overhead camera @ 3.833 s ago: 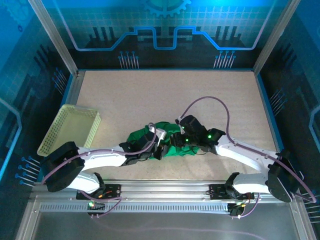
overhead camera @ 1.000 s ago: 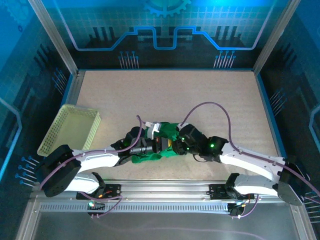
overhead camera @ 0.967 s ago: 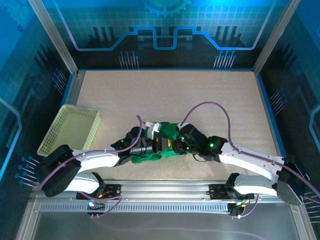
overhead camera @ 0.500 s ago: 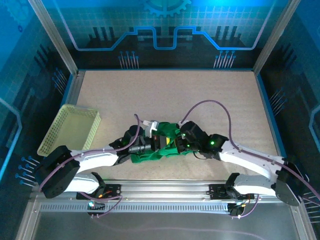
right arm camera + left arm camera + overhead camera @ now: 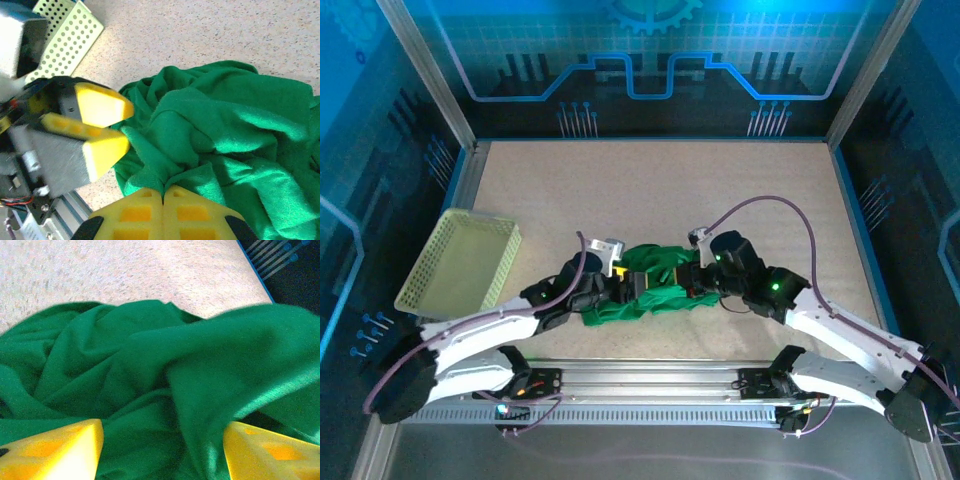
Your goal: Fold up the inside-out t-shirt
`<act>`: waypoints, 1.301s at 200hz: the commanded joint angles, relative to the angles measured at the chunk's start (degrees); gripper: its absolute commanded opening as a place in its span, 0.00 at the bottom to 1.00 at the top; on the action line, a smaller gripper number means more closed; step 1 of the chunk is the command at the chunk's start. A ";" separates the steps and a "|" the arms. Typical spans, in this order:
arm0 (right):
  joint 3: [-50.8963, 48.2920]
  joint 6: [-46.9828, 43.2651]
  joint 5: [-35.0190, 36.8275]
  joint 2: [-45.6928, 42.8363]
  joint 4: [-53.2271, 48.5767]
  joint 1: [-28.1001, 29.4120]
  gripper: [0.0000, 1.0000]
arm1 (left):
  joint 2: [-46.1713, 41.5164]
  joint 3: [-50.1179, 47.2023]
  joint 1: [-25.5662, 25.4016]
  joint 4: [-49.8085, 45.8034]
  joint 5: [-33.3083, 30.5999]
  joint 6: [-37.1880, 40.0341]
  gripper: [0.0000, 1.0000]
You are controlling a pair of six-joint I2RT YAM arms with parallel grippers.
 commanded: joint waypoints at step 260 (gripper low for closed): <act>2.91 1.80 3.02 6.18 0.79 2.25 0.04 | 2.29 12.15 -7.56 -7.90 -3.76 10.06 0.00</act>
